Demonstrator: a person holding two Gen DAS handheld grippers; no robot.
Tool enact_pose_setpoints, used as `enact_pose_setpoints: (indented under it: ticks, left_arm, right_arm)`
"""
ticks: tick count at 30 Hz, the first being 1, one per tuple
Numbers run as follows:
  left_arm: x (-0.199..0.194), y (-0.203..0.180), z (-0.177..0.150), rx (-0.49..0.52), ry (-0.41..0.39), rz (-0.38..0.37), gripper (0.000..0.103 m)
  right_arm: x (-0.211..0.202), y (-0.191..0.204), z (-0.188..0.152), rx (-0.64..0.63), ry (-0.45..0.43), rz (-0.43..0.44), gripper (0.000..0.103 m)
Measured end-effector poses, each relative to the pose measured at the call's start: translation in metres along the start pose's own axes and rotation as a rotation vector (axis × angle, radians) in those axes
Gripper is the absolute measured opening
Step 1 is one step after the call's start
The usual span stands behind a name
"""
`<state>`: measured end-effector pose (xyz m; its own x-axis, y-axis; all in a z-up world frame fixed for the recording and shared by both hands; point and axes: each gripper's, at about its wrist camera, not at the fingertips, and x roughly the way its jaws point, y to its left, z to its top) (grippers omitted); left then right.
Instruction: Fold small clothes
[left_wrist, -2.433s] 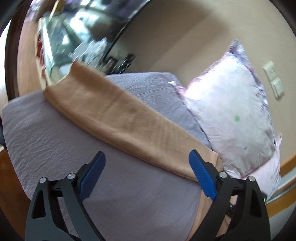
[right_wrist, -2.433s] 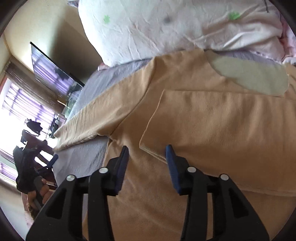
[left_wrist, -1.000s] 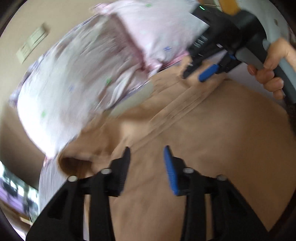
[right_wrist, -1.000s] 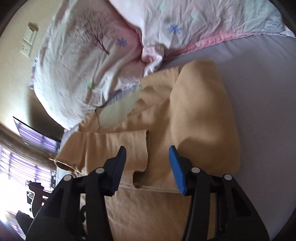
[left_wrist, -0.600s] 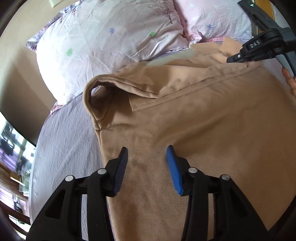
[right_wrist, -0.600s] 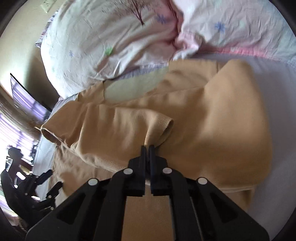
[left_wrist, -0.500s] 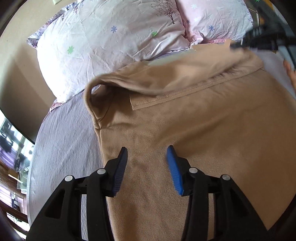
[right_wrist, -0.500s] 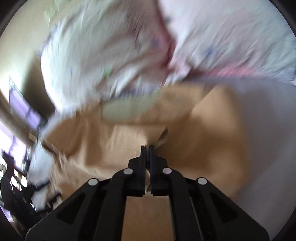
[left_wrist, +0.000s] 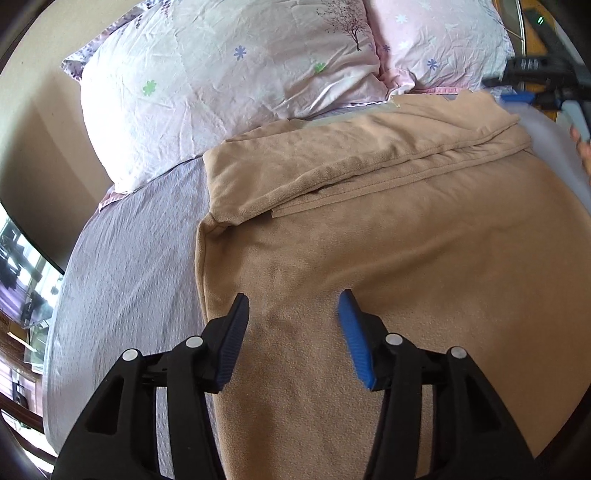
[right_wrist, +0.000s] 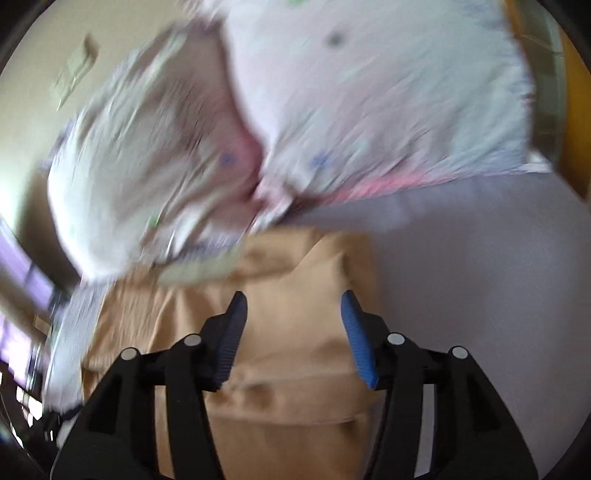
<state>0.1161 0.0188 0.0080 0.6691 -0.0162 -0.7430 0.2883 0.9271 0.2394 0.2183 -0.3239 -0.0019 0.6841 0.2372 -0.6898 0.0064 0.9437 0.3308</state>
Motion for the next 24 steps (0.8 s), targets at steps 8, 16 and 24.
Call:
enact_pose_setpoints:
  ticks: [8,16,24]
  left_arm:
    - [-0.048,0.041,-0.028,-0.168,-0.077,-0.213,0.06]
    - [-0.113,0.082,-0.115,-0.237,-0.104,-0.552,0.07]
    - [-0.089,0.093,-0.189,-0.378,0.016,-0.679,0.07]
  right_arm:
    - [-0.03,0.004,-0.029,-0.059,0.045,0.169,0.072]
    - [-0.152,-0.007,-0.156,-0.373,0.155,0.592,0.095]
    - [-0.153,-0.081,-0.239,-0.156,0.302,0.425,0.095]
